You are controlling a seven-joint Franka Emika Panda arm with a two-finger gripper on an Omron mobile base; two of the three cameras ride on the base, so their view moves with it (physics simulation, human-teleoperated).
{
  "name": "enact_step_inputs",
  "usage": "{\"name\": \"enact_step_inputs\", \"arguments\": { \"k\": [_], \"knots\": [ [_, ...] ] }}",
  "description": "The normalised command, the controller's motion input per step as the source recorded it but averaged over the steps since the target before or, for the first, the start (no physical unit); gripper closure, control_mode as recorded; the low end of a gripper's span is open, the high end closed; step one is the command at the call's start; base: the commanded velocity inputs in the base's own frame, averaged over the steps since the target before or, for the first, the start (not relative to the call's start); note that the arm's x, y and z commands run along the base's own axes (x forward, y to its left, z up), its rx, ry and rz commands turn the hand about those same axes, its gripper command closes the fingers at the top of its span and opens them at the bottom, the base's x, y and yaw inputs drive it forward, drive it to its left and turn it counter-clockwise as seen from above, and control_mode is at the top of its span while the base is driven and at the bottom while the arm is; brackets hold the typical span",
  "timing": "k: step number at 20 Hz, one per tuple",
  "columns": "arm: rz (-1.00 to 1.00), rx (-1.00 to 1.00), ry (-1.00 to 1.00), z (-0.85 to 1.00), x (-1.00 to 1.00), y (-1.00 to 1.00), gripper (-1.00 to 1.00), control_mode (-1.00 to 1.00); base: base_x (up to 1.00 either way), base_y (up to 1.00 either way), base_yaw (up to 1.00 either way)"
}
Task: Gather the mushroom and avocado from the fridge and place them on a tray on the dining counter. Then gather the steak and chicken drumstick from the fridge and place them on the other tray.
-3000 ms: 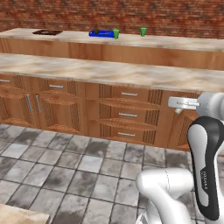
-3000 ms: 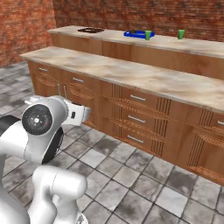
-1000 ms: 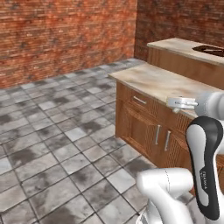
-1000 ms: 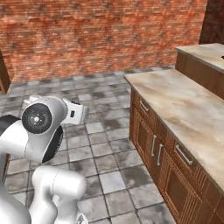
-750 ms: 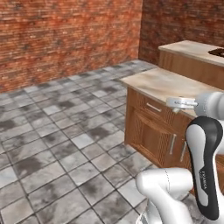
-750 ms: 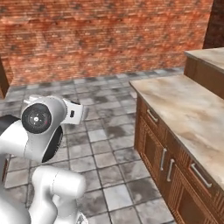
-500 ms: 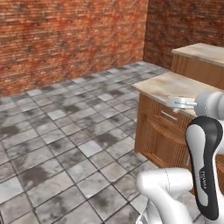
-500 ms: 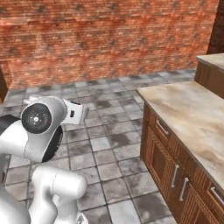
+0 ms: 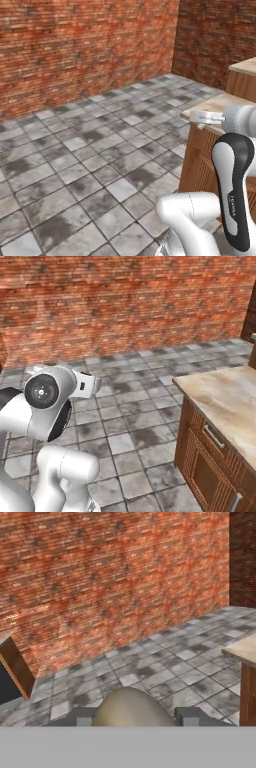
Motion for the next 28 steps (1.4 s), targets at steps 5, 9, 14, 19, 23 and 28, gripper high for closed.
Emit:
{"name": "enact_step_inputs", "arguments": {
  "k": [5, 9, 14, 19, 23, 28],
  "knots": [
    [0.00, 0.00, 0.00, 0.00, 0.00, 0.00, 1.00, 1.00, 1.00, 0.64, -0.18],
    [0.00, 0.00, 0.00, 0.00, 0.00, 0.00, 1.00, 1.00, 0.93, 0.48, -0.25],
    [0.00, 0.00, 0.00, 0.00, 0.00, 0.00, 1.00, 1.00, 0.84, 0.46, -0.28],
    [0.00, 0.00, 0.00, 0.00, 0.00, 0.00, 1.00, 1.00, 0.76, 0.40, -0.31],
    [0.00, 0.00, 0.00, 0.00, 0.00, 0.00, 1.00, 1.00, 0.73, 0.38, -0.32],
    [0.00, 0.00, 0.00, 0.00, 0.00, 0.00, 1.00, 1.00, 0.68, 0.31, -0.33]
  ]
}}
